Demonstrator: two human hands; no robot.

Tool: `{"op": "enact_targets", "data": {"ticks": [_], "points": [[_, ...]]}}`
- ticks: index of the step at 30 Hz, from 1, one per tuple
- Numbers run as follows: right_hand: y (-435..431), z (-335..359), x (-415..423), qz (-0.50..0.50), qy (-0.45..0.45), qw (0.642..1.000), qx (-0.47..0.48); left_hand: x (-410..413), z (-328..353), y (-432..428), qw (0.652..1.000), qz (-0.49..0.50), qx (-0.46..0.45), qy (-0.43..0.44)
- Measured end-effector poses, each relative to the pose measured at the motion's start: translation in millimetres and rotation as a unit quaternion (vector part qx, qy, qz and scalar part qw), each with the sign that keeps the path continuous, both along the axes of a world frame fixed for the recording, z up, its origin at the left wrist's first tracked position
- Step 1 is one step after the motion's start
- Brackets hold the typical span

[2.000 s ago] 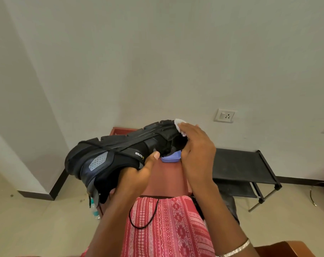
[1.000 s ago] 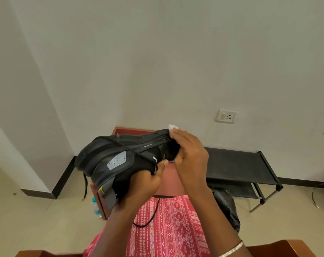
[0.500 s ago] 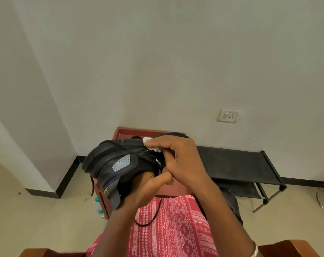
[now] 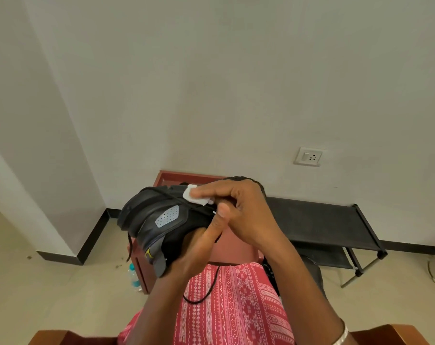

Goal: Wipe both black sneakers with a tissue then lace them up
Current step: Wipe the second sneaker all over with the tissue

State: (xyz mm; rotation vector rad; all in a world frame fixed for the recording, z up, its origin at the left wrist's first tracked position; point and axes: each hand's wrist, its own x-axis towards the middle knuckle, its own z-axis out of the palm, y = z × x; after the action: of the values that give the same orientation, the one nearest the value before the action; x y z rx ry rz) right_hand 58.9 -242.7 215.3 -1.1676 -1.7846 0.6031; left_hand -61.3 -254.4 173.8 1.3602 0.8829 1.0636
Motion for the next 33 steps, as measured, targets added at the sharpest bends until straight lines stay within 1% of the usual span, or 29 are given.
{"op": "enact_targets", "data": {"ticks": [1,3,5,7,9,10,11,14,16,17,19,22,24,26,28,30,31,33], "points": [[2,-1,0,-0.006,-0.02,1.0,0.017,0,-1,0,1.0,0.007,0.003,-0.005],[8,-7,4,-0.054,-0.094,0.991,0.079,-2,-3,2,1.0,0.02,0.014,-0.016],[15,-16,14,-0.134,-0.173,0.968,0.123,-4,-5,4,0.999,0.015,0.014,-0.034],[18,-22,23,-0.225,-0.212,0.944,0.114,-2,-5,7,0.998,0.003,-0.013,-0.057],[16,-22,24,-0.272,-0.228,0.93,0.099,-1,-5,10,0.998,0.004,-0.026,-0.061],[15,-21,21,-0.272,-0.233,0.928,0.106,0,-6,12,0.998,0.006,-0.026,-0.055],[12,-19,16,-0.253,-0.222,0.935,0.116,0,-7,12,0.999,0.004,-0.018,-0.045],[0,-13,-9,-0.124,-0.098,0.982,0.098,0,-6,6,1.0,-0.001,0.019,-0.021],[-4,-12,-20,-0.077,-0.044,0.991,0.1,0,-7,5,1.0,-0.001,0.014,-0.022],[-4,-14,-19,-0.07,-0.046,0.991,0.104,-1,-7,5,1.0,0.004,0.02,-0.014],[2,-19,-8,-0.096,-0.089,0.985,0.113,-3,-8,7,0.999,0.011,0.035,0.004],[9,-33,11,-0.202,-0.172,0.958,0.11,-8,-13,12,0.999,0.024,0.044,0.01],[7,-38,15,-0.252,-0.19,0.944,0.102,-8,-14,13,0.999,0.03,0.042,0.012],[5,-40,11,-0.264,-0.195,0.938,0.113,-7,-14,13,0.999,0.022,0.038,0.001],[0,-36,5,-0.228,-0.149,0.954,0.127,-4,-14,12,0.999,-0.006,0.031,0.003],[-9,-28,-5,-0.15,-0.074,0.979,0.12,-2,-13,10,0.999,-0.03,0.016,0.003],[-14,-22,-8,-0.113,-0.049,0.985,0.119,-2,-14,9,0.999,-0.031,0.007,-0.001],[-14,-18,-6,-0.073,-0.045,0.988,0.127,-3,-12,9,0.999,-0.022,0.02,0.012]]}}
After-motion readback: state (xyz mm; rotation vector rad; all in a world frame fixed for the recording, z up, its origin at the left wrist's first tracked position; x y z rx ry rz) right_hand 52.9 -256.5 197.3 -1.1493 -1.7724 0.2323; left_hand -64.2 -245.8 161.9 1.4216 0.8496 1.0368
